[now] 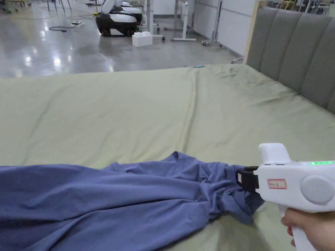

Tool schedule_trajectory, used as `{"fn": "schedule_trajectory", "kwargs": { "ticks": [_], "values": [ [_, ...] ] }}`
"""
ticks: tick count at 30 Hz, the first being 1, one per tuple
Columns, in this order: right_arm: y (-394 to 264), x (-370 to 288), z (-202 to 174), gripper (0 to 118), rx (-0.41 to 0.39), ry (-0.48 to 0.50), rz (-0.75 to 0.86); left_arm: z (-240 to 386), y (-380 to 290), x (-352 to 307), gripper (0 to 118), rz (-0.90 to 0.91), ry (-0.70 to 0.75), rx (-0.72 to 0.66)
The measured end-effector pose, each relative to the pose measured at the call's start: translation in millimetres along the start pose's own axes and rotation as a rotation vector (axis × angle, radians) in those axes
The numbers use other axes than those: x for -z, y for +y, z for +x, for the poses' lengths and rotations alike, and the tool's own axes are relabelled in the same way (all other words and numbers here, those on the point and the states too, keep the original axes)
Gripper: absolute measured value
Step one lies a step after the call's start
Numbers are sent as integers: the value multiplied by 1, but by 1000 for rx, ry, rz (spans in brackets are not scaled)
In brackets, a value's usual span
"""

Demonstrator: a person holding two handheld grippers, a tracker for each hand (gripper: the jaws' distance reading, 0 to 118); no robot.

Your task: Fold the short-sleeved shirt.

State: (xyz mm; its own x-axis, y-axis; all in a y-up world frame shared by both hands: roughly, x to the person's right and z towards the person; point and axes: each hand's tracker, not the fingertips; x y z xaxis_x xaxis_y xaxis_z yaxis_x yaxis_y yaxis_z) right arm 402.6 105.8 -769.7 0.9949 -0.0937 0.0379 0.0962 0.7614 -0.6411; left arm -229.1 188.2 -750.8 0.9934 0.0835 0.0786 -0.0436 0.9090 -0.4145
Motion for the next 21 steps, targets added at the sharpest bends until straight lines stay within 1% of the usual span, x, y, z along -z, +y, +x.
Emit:
{"fn": "schedule_trajectory", "kwargs": {
  "ticks": [1,3,5,6,9,13,15,17,19,21],
  "values": [
    [7,-19,-1,3,0,-3,39,-2,9,-12,2,26,2,6],
    [22,-55,-1,3,3,28,99,-8,29,-35,2,62,-11,0],
    [36,-92,-7,3,-14,7,171,-13,47,-57,2,96,-20,-11],
    [43,-110,-10,3,-29,22,204,-17,58,-69,2,118,-17,-12],
    [64,-163,-22,3,-43,18,305,-28,87,-101,2,182,1,-36],
    [95,-217,-30,3,-52,20,390,-50,129,-138,2,238,11,-73],
    [113,-238,-29,3,-26,21,427,-63,144,-153,2,270,58,-100],
    [131,-256,-25,3,4,8,480,-72,159,-164,2,275,73,-96],
    [148,-271,-25,3,7,-25,530,-82,172,-171,2,283,85,-124],
    [165,-280,-25,3,12,-22,549,-81,181,-176,2,290,93,-134]
  ]
}}
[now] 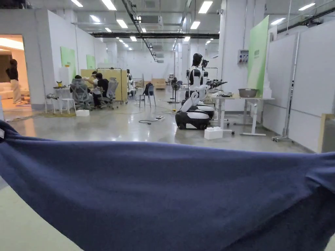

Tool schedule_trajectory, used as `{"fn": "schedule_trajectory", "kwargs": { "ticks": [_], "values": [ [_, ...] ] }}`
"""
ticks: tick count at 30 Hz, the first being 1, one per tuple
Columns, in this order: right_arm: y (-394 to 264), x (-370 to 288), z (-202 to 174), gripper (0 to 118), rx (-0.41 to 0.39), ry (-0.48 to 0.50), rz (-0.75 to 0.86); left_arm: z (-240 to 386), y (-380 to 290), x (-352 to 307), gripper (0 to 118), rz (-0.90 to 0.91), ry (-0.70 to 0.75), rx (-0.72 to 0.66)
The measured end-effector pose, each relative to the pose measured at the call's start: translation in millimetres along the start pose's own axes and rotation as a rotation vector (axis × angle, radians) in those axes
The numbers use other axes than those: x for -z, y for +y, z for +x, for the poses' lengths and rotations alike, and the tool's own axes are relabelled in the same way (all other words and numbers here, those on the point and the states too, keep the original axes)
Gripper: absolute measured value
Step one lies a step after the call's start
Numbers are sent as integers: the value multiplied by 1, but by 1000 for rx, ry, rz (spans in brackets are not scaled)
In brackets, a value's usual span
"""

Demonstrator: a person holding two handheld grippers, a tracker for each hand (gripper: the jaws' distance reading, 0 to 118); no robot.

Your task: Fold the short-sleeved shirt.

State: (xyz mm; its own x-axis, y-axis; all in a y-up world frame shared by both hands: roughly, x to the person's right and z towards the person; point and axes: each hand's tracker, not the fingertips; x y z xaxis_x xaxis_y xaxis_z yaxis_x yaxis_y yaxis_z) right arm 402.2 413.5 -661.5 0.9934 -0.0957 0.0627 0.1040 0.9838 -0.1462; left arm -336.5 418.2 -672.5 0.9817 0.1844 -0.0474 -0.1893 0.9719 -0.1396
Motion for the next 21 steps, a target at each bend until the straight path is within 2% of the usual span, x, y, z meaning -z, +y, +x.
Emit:
{"fn": "schedule_trajectory", "kwargs": {
  "ticks": [2,5,8,13,18,20,21],
  "values": [
    [20,8,-3,3,-1,1,9,2,10,8,2,11,7,-3],
    [47,32,-16,3,-89,-65,47,8,24,35,2,-10,10,-11],
    [70,67,-33,3,-117,-95,83,17,36,76,2,-18,55,19],
    [109,130,-62,3,-239,-159,156,32,56,148,2,-43,133,56],
    [132,210,-79,3,-244,-195,219,44,78,230,2,1,201,25],
    [128,242,-82,3,-266,-234,257,43,79,259,2,57,166,-16],
    [125,259,-83,3,-269,-240,257,46,79,275,2,81,172,9]
  ]
}}
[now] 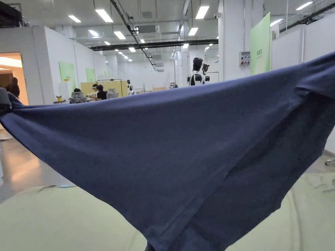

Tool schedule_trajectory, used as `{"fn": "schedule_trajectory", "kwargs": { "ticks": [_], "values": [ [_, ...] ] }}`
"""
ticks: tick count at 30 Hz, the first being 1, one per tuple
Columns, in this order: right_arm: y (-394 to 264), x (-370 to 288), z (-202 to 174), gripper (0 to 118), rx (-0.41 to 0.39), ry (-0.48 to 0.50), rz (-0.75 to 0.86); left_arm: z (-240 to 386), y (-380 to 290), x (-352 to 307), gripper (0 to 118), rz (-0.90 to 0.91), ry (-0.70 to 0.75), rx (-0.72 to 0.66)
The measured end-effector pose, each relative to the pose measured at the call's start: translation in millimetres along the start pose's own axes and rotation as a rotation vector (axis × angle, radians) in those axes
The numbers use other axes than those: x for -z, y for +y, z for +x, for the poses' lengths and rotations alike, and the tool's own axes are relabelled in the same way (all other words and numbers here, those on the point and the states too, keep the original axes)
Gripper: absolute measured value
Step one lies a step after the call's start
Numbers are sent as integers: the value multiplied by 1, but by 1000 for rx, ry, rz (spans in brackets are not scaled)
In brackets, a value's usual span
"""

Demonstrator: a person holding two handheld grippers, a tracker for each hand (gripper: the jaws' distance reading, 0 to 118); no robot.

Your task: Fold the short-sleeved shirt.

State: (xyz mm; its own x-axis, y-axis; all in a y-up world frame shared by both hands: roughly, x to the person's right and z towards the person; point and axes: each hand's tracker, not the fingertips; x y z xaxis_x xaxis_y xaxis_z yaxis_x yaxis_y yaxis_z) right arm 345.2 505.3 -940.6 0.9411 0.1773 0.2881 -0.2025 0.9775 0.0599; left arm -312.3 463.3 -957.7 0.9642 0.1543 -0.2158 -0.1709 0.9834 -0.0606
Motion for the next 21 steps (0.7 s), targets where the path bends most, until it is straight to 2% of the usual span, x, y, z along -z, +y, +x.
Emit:
{"fn": "schedule_trajectory", "kwargs": {
  "ticks": [8,12,16,19,21],
  "values": [
    [-63,103,-46,3,75,-114,42,55,-63,97,2,159,108,253],
    [-118,135,-63,3,153,-157,11,79,-117,130,2,189,109,282],
    [-182,151,-76,3,107,-148,-69,92,-172,157,2,54,85,316],
    [-231,150,-82,3,62,-142,-117,93,-218,160,2,22,74,320],
    [-260,144,-81,3,61,-143,-139,94,-252,160,2,-35,88,325]
  ]
}}
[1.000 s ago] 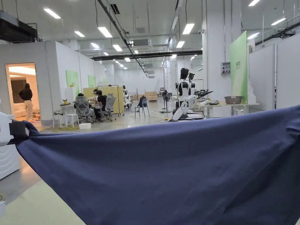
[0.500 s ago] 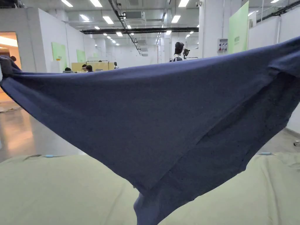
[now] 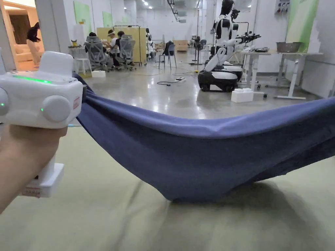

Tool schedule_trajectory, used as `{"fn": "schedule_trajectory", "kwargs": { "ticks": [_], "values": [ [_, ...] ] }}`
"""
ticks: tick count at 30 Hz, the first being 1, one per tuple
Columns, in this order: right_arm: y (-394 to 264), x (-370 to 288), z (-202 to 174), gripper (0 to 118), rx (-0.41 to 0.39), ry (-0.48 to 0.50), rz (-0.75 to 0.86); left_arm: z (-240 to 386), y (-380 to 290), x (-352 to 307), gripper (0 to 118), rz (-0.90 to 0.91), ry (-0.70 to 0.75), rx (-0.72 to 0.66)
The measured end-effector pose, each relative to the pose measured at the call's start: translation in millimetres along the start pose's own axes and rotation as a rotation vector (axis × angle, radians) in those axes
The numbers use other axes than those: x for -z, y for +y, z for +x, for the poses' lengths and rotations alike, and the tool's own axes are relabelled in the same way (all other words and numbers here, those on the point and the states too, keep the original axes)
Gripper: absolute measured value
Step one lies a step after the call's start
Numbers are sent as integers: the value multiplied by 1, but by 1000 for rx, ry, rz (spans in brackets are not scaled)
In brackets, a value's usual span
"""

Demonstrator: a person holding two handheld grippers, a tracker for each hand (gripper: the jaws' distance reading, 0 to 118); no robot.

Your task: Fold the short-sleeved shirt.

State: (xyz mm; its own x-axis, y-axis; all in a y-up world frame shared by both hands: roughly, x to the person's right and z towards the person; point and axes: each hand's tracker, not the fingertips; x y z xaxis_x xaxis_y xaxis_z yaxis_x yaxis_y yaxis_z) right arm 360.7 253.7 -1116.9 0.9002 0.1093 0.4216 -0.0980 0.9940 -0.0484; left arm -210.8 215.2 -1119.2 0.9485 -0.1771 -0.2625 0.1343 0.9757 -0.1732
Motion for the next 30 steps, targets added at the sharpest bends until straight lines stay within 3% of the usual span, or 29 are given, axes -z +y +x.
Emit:
{"fn": "schedule_trajectory", "kwargs": {
  "ticks": [3,9,11,20,30],
  "values": [
    [-40,-12,1,3,-35,-32,-56,9,-43,-11,2,-62,-3,30],
    [-79,-59,21,3,-17,-10,-107,0,-94,-52,2,-150,-66,-43],
    [-78,-88,28,3,-37,-5,-72,-14,-101,-73,2,-169,-93,-135],
    [-49,-234,95,3,-56,87,-46,-89,-93,-194,2,-164,-122,-123],
    [-85,-407,169,3,-179,219,-57,-154,-113,-350,2,-193,-226,-119]
  ]
}}
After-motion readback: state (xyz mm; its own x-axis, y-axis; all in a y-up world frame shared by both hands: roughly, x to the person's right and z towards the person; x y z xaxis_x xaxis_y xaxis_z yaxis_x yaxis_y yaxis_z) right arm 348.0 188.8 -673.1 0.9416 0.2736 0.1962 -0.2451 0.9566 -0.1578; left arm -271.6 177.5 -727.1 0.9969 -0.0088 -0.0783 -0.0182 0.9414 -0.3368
